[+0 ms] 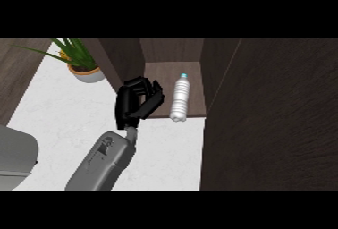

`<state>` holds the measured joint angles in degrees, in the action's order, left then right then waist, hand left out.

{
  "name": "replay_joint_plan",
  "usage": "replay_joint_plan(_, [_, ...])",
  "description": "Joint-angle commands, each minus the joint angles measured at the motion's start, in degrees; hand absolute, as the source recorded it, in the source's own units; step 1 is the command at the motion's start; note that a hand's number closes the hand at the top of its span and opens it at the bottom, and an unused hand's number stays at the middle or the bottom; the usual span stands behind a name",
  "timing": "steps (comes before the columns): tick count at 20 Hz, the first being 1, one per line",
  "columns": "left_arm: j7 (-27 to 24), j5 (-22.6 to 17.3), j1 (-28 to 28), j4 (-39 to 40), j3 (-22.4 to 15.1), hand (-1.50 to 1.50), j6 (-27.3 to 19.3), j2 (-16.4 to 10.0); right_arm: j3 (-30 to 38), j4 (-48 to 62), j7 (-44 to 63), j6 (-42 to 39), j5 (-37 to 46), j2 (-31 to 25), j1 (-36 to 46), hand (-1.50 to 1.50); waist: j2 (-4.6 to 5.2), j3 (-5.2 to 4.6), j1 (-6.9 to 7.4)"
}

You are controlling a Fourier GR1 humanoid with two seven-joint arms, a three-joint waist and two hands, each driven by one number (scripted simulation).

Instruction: Pick up the bottled water, place it into the cabinet and close the cabinet

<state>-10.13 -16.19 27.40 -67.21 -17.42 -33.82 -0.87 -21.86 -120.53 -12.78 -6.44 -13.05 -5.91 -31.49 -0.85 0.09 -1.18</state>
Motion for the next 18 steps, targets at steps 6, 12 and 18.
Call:
replay_joint_plan(6, [6.1, 3.8, 17.2, 11.6, 0.9, 1.5, -1.6, -2.4, 0.4, 1.5, 0.2, -1.2, -0.7, -0.6, 1.8, -1.5, 1.96, -0.04, -3.46])
replay_joint_plan(12, [5.4, 5.7, 17.0, 13.7, -0.2, 1.5, -5.3, -3.1, -0.3, 2.0, 0.9, -0.4, -0.2, 0.4, 3.4, -1.5, 2.3, -0.12, -3.91])
replay_joint_plan(18, [6.5, 9.3, 16.8, 16.1, -2.5, 1.5, -8.7, -6.8, 1.0, 3.3, -0.6, -2.0, -0.7, -1.2, 2.6, -1.5, 2.29, -0.03, -4.35])
